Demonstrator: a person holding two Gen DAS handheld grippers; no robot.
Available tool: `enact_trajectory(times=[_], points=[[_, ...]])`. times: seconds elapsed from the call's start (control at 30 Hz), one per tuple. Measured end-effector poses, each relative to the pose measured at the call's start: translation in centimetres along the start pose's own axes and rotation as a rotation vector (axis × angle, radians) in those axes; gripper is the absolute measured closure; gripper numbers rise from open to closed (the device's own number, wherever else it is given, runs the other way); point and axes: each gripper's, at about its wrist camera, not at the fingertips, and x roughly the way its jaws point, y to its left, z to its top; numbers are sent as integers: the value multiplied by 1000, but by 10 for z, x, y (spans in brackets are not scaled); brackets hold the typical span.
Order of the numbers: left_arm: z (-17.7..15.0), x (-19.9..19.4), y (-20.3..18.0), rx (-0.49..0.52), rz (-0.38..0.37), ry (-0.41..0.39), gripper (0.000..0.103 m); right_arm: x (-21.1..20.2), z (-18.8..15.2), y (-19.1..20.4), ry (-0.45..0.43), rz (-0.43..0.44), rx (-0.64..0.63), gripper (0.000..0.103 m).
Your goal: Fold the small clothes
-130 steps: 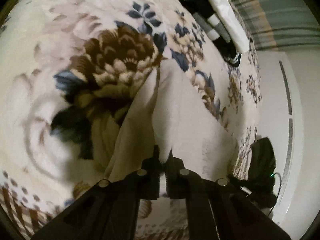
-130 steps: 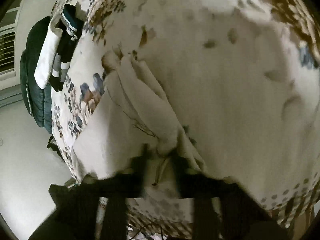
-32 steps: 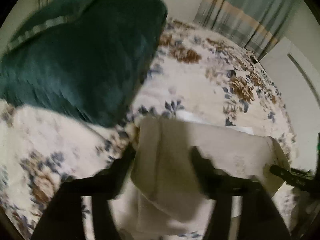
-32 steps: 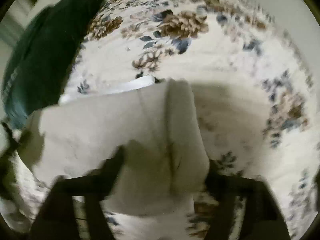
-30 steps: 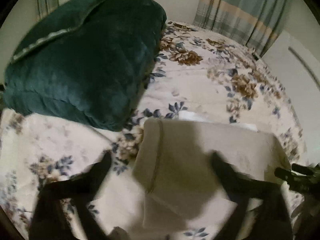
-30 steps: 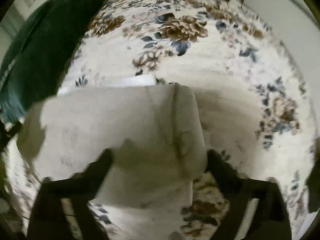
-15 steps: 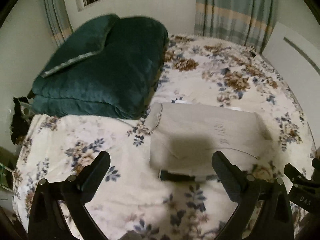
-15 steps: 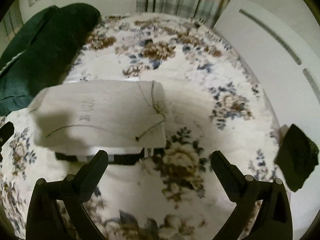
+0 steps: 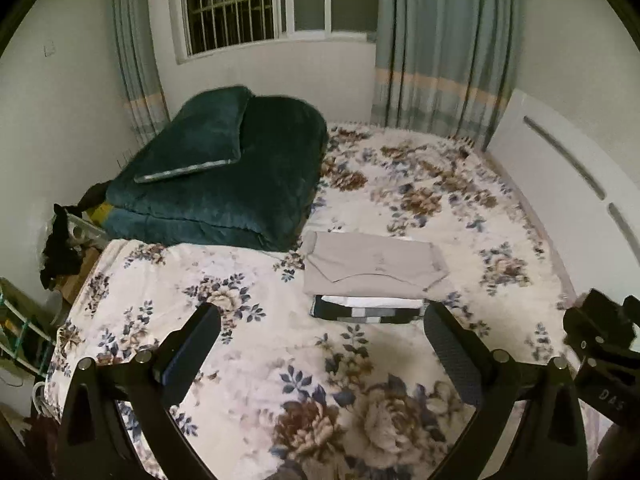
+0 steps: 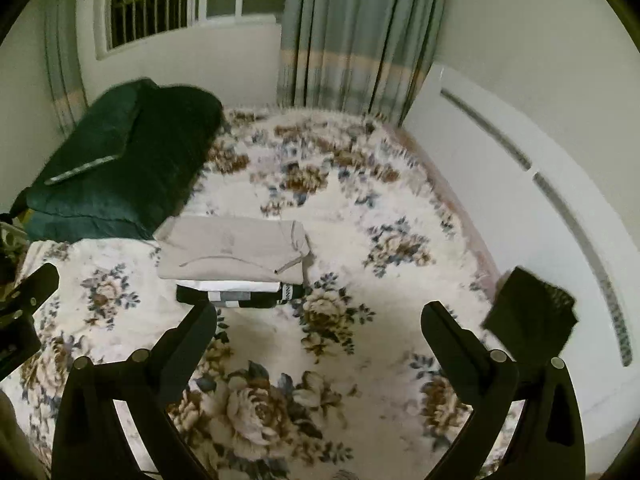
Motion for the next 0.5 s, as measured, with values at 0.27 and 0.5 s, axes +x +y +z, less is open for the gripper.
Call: enact_trajectory(times=[0.27, 0.5], points=[[-12, -105, -9, -1, -11, -52, 0, -139, -15, -35, -105, 17, 14, 0], [-23, -158, -15, -12, -41, -67, 0, -214, -32, -53, -160, 28, 19, 0]])
